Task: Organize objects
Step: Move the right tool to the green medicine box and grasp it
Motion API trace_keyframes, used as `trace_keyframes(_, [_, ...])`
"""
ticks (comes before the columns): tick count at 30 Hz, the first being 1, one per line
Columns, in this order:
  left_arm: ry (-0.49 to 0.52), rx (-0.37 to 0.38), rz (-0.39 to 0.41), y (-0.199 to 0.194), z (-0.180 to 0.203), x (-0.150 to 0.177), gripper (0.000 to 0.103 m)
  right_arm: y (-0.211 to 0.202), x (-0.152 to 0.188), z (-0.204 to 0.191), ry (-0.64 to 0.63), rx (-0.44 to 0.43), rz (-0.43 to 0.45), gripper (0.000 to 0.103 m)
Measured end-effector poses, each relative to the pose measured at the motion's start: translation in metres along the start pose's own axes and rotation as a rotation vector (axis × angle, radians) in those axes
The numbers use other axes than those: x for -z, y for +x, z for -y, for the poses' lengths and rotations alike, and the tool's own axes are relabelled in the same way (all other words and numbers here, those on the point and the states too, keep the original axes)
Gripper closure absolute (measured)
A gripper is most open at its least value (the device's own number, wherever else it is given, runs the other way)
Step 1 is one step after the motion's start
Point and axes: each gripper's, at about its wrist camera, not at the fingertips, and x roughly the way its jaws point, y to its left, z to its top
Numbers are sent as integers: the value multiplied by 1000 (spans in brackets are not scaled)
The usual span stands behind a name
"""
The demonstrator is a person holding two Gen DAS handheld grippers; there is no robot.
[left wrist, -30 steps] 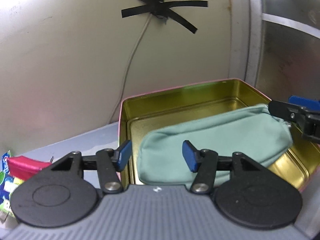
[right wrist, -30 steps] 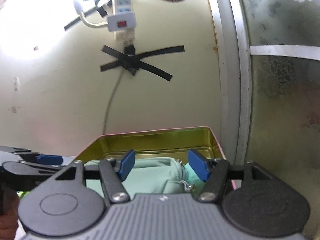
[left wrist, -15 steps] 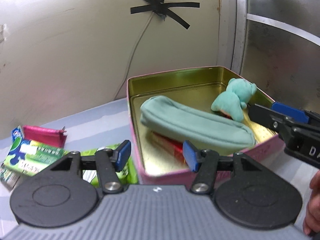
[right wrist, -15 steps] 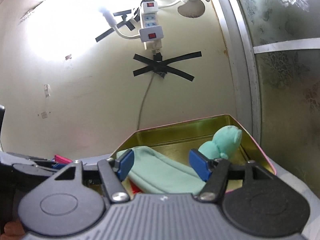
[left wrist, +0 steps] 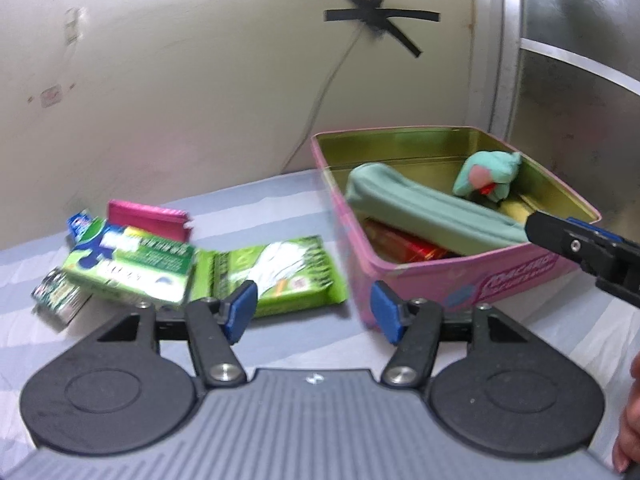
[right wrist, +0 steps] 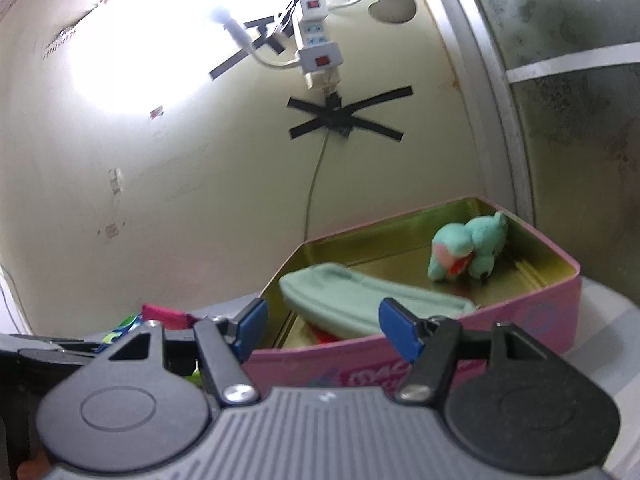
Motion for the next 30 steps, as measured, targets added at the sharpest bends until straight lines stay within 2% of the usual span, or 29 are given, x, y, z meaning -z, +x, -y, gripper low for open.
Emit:
trace_keyframes(5, [-46, -31, -16, -2, -35, 18, 37, 6, 7, -27, -50, -38, -43, 39])
trace_keyframes(10, [-114, -98, -26, -5, -88, 45, 37, 21, 17, -66, -139, -100, -100, 39])
trace_keyframes(15, [-134, -223, -54, 0, -148, 73, 37, 54, 31, -108, -202, -182, -206, 39])
trace_keyframes(18, [-199, -271, -49, -1, -187, 83, 37, 80, 39, -138, -252, -241, -271, 37])
trace_keyframes(20, [-259, -300, -37, -2, -208, 86, 37, 101, 42, -156, -323, -263, -294, 31])
trace_keyframes(22, [-362, -275, -30, -4, -228, 90, 36, 126, 38, -170, -356, -274, -310, 31])
trace_keyframes(24, [-441, -236, -8, -8, -242, 93, 36, 156, 25, -178, -314, -281, -325, 31])
trace_keyframes(27, [-486, -214, 32, -15, -250, 97, 36, 209, 5, -179, -224, -303, -397, 32])
trace_keyframes(30, [-499, -210, 58, -21, -253, 99, 34, 254, 1, -176, -144, -323, -472, 32])
